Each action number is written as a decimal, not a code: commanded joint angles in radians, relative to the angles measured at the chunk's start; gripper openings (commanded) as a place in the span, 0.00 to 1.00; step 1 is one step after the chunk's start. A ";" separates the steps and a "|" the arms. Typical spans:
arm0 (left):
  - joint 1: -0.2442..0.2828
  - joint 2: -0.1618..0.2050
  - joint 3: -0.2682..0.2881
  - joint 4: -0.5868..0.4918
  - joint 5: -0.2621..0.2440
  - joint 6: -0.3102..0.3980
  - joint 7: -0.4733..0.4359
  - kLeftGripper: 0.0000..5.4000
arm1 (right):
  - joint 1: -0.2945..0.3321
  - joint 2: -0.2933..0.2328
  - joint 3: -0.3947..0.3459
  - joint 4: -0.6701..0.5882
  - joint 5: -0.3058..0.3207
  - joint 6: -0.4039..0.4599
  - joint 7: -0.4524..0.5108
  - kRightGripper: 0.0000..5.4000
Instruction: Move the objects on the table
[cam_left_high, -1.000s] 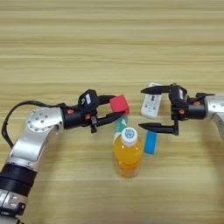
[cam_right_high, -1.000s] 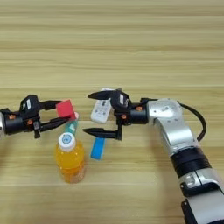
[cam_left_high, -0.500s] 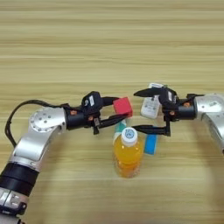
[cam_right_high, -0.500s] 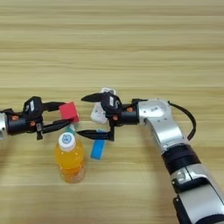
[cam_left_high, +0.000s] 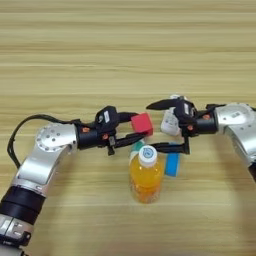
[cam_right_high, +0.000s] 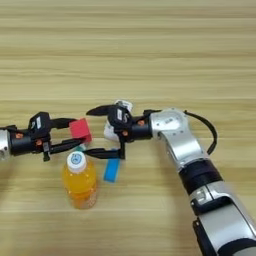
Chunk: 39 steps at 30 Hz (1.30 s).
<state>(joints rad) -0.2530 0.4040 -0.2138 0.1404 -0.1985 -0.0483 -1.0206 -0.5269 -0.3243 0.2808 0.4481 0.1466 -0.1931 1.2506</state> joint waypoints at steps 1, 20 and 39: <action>-0.004 0.006 -0.011 -0.002 0.016 -0.008 0.000 0.42 | -0.026 0.002 0.012 0.014 -0.017 -0.017 0.006 0.92; 0.002 0.010 -0.020 -0.020 0.010 -0.015 -0.007 0.42 | -0.045 0.021 0.040 0.055 -0.035 -0.040 0.015 0.54; 0.000 0.011 -0.017 -0.018 0.012 -0.021 -0.002 0.42 | -0.044 0.024 0.047 0.030 -0.030 -0.040 0.035 0.49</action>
<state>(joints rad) -0.2467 0.4147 -0.2342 0.1278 -0.1990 -0.0571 -1.0378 -0.5517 -0.3117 0.3167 0.4986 0.1157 -0.2276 1.2701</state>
